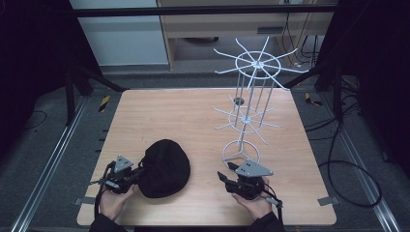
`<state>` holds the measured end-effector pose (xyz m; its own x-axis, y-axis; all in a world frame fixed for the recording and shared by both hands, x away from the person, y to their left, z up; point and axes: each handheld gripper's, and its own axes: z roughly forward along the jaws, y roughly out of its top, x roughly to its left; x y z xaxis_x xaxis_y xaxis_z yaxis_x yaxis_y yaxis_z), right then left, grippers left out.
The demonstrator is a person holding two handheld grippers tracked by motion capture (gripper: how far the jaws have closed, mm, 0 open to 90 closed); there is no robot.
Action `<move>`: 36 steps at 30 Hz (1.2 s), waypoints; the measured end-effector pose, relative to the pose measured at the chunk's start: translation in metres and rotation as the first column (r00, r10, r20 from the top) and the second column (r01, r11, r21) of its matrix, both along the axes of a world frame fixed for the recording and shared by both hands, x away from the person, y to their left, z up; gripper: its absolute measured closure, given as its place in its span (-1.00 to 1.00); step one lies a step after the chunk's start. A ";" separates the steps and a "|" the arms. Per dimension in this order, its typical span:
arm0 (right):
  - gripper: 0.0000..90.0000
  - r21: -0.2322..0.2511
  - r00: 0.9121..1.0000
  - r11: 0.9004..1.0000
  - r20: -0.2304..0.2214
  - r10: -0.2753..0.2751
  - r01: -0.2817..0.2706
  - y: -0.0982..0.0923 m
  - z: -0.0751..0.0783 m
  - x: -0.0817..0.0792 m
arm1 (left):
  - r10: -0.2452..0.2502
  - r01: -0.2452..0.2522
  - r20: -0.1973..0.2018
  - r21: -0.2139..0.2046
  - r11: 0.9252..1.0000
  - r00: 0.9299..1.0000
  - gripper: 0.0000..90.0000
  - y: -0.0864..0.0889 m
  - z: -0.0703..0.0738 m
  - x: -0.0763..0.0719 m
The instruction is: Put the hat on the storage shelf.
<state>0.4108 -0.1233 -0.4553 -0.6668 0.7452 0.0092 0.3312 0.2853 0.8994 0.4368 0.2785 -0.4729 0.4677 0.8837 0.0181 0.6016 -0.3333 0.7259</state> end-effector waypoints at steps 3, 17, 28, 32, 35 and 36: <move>0.06 -0.019 1.000 1.000 -0.010 -0.020 0.020 -0.005 -0.003 0.001 | -0.001 0.001 -0.009 0.024 1.000 1.000 0.79 0.000 -0.003 0.001; 0.02 -0.045 0.998 0.997 -0.007 -0.059 0.058 -0.024 -0.005 -0.002 | 0.112 -0.111 0.020 -0.046 0.993 0.993 0.21 0.018 0.007 -0.007; -0.06 -0.033 0.988 0.988 -0.013 -0.154 0.153 -0.062 -0.002 -0.006 | 0.067 -0.044 0.118 -0.187 0.981 0.991 -0.01 0.005 0.051 -0.018; -0.10 -0.036 0.982 0.982 -0.028 -0.189 0.188 -0.075 -0.005 -0.006 | 0.027 -0.006 0.112 -0.186 0.982 0.993 -0.06 -0.009 0.060 -0.012; -0.14 -0.045 0.978 0.977 -0.029 -0.209 0.207 -0.081 -0.007 -0.006 | 0.003 0.014 0.097 -0.171 0.985 0.995 -0.07 -0.019 0.063 -0.007; -0.15 -0.044 0.976 0.976 -0.034 -0.213 0.212 -0.082 -0.007 -0.006 | 0.003 0.013 0.093 -0.173 0.985 0.996 -0.07 -0.023 0.062 -0.004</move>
<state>0.4052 -0.2052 -0.4625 -0.4930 0.8700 -0.0007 0.4223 0.2400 0.8741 0.4328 0.2556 -0.4107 0.4756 0.8749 -0.0911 0.5275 -0.2009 0.8254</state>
